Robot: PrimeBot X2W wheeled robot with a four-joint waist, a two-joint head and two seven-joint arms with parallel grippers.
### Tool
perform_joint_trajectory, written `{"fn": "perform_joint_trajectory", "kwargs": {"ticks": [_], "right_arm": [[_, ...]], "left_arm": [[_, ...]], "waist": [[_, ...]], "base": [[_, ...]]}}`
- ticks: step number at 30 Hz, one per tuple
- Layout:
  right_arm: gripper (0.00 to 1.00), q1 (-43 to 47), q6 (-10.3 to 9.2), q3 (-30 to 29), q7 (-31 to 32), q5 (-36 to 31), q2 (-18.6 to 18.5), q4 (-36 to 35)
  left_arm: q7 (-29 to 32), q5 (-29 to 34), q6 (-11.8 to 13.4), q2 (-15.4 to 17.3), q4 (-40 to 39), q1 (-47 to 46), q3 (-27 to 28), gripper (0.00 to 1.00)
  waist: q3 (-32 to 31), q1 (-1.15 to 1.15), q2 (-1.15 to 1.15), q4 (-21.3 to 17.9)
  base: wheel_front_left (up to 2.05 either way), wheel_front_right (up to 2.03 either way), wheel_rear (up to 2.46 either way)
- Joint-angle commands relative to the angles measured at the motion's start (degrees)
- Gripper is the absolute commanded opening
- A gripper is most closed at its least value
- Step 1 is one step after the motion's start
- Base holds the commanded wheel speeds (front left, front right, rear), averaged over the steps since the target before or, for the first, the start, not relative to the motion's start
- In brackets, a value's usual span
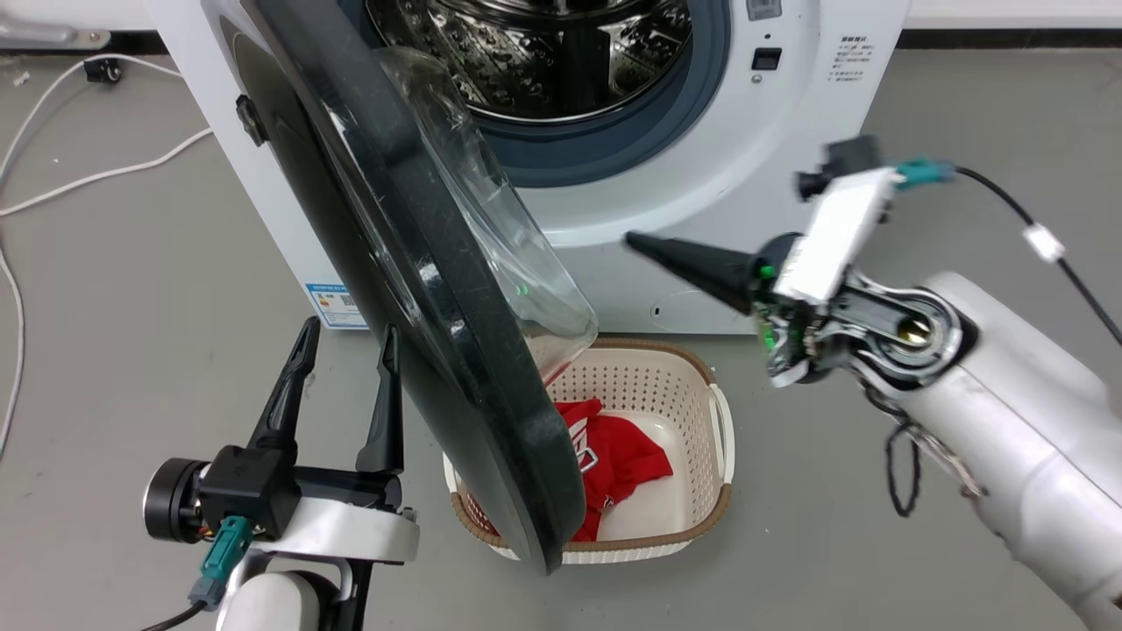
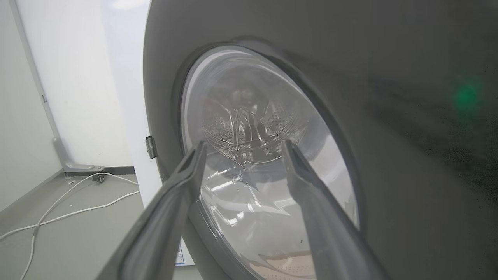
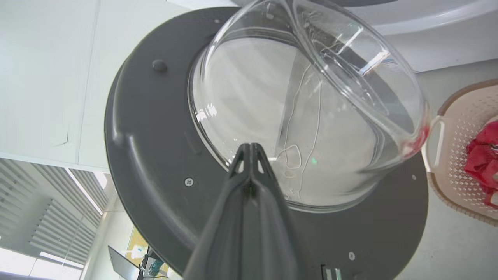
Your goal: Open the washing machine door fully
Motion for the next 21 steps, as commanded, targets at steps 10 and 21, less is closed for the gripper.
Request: {"fn": "perform_joint_trajectory", "kwargs": {"ticks": [10, 21], "right_arm": [[1.00, 19.00, 0.00, -12.18, -25.90, -0.39, -7.20, -8.48], [1.00, 33.19, 0.00, -24.64, -40.43, -17.36, -6.85, -4.28]], "left_arm": [[-0.12, -0.44, 0.73, -0.06, -0.27, 2.52, 1.99, 1.00], [-0.12, -0.08, 0.58, -0.06, 0.09, 3.78, 3.00, 1.00]], "waist": [[-1.76, 0.00, 0.00, -1.13], [-3.05, 0.00, 0.00, -2.36]], "base": [[0.00, 0.00, 0.00], [0.00, 0.00, 0.00]]}}
